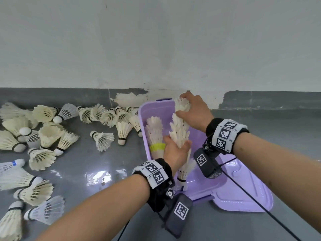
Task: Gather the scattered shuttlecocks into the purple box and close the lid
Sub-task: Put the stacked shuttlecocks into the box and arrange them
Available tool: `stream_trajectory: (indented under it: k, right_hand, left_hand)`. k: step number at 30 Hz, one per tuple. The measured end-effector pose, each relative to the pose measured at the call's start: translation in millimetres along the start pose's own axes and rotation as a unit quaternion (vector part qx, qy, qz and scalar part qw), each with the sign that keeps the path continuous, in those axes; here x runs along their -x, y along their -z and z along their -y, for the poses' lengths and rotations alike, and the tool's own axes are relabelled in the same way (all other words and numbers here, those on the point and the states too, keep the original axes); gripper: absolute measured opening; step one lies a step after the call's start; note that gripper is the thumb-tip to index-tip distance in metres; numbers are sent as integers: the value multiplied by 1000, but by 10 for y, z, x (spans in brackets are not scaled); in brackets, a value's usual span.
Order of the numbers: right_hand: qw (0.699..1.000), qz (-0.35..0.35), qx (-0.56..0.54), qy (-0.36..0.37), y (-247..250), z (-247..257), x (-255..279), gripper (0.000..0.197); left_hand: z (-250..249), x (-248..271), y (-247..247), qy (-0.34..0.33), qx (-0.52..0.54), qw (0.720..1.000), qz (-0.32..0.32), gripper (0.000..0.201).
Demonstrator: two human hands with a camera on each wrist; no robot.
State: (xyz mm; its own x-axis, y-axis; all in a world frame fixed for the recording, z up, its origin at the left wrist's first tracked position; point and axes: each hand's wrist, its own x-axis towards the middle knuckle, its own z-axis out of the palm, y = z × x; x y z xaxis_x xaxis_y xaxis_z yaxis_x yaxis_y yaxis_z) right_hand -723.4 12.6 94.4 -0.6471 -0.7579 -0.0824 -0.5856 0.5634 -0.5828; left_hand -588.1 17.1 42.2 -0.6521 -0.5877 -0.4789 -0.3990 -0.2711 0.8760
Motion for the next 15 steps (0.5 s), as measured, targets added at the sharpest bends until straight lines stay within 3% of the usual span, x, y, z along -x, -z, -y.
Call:
stream_trajectory:
  k: [5,10,13,15]
  right_hand:
    - [999,43,-3,16,-260,-86,10,47]
    - [997,76,-13,6,-490,-209,-9,54]
    - [998,61,-30,-10,-527,-309,-28,59]
    - [997,64,-30,-21,-537,-386,-48,66]
  left_hand:
    - [178,-224,-169,106,-1,994,-40,87]
    - [265,-241,-158,83,-51,995,-27,80]
    - [261,-282,-60,94,-68,993,23,99]
    - [232,-289,26,85,-127,987,56,101]
